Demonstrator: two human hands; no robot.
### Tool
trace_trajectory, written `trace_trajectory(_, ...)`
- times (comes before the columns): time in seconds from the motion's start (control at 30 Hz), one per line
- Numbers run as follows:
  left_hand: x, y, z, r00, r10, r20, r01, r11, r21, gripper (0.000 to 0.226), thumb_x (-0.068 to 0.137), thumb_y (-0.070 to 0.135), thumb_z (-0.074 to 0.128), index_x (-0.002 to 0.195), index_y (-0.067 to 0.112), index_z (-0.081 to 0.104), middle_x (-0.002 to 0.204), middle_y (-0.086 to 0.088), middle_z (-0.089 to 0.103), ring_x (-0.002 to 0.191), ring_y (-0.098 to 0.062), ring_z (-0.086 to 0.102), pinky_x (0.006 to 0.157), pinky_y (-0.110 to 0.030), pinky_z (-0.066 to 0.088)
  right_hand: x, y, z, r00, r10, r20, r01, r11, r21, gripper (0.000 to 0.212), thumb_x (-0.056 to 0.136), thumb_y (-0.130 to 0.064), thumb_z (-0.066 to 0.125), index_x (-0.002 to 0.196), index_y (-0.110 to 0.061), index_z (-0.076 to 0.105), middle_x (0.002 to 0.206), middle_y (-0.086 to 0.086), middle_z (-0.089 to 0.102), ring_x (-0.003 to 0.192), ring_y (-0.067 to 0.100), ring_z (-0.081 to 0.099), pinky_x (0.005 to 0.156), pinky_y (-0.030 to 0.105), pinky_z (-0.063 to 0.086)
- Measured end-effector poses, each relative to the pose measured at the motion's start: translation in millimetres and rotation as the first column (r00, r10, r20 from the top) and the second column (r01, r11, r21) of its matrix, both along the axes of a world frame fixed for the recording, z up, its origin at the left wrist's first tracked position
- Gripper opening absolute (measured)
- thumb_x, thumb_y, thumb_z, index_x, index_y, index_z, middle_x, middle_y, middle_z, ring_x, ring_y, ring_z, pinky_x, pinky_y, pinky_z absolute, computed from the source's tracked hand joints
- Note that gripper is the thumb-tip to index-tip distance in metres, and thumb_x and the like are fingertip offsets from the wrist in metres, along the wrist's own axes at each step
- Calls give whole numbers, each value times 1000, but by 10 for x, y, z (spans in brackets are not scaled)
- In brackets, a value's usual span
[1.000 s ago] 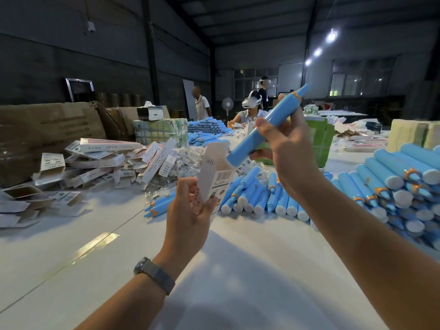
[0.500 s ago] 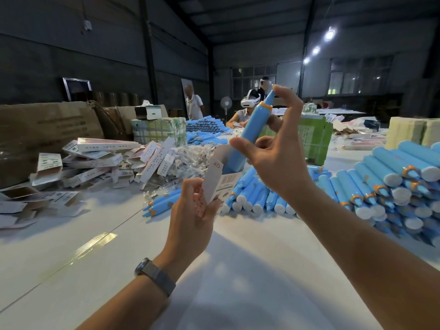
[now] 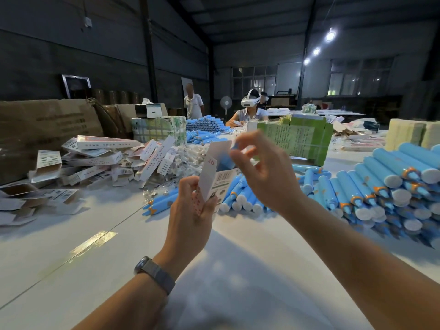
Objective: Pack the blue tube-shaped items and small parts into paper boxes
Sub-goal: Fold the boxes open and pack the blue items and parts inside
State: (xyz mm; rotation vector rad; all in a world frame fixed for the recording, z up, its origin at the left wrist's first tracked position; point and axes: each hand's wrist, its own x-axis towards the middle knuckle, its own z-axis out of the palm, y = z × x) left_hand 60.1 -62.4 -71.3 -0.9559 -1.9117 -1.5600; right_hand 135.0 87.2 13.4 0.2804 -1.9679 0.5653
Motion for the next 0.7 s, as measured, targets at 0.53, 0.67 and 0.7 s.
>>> trace_trajectory(0.53, -369, -122, -9, 946, 261, 192, -303, 922, 242, 35, 93, 5, 64, 106, 24, 38, 99, -2, 59, 83, -22, 55, 60, -2, 36, -1342, 46, -214, 808, -208, 552, 213, 975, 55, 34, 93, -19, 57, 127, -21, 59, 117, 5, 64, 106, 24, 60, 88, 37, 50)
trace_trajectory(0.67, -399, -140, -25, 943, 249, 220, -305, 912, 275, 34, 94, 6, 63, 106, 25, 37, 102, -2, 60, 88, -23, 59, 66, -14, 39, -2036, 12, -252, 534, -436, 724, 196, 897, 396, 52, 92, -11, 46, 143, -24, 43, 141, 14, 50, 130, 35, 42, 105, 49, 42)
trace_trajectory(0.7, -406, -148, -31, 944, 241, 226, -302, 909, 289, 34, 94, 5, 63, 106, 25, 38, 101, -1, 60, 89, -23, 59, 68, -16, 40, -2170, 2, -271, 467, -490, 736, 171, 867, 469, 53, 92, -10, 43, 143, -22, 42, 144, 15, 47, 134, 37, 37, 109, 52, 37)
